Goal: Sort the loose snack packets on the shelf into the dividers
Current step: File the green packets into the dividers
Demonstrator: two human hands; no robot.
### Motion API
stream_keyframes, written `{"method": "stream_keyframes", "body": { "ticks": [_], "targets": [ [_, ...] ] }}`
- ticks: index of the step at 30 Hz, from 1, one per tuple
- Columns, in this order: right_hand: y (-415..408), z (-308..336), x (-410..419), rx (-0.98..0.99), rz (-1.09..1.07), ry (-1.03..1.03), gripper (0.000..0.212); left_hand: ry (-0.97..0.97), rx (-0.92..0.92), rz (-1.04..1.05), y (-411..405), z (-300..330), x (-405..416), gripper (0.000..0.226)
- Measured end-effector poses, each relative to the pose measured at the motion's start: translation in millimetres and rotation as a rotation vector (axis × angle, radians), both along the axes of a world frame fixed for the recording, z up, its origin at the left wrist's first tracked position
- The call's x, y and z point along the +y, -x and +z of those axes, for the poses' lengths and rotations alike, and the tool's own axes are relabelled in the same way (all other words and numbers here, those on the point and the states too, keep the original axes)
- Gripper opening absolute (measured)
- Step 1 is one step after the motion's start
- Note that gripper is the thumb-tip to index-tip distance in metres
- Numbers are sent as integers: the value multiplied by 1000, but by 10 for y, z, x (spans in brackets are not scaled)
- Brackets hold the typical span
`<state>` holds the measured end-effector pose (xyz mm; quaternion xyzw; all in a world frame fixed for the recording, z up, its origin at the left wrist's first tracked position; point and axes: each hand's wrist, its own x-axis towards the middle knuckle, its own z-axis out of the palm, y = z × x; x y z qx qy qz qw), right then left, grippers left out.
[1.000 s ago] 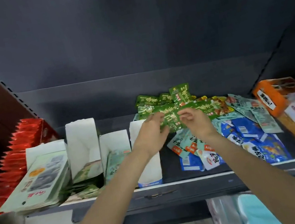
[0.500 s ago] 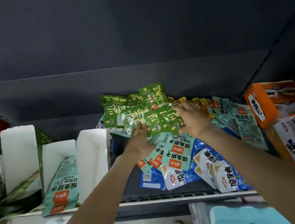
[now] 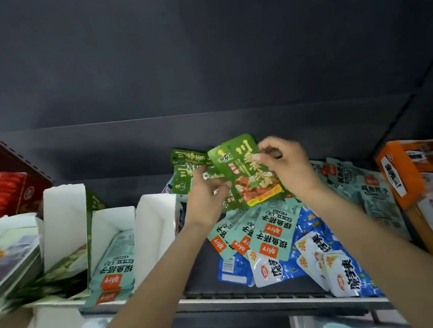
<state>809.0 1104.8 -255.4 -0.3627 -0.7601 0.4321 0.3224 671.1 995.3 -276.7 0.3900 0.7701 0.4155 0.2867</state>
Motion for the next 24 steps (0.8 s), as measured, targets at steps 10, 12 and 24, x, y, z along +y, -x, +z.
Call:
{"method": "stream_keyframes", "body": {
  "ticks": [10, 12, 24],
  "targets": [
    [608, 426, -784, 61, 83, 298, 25, -263, 260, -24, 704, 465, -726, 18],
    [838, 491, -1025, 81, 104, 313, 31, -290, 322, -4, 920, 528, -970, 16],
    [2327, 223, -2353, 145, 137, 281, 33, -434, 270, 63, 2234, 660, -2378, 37]
  ]
}}
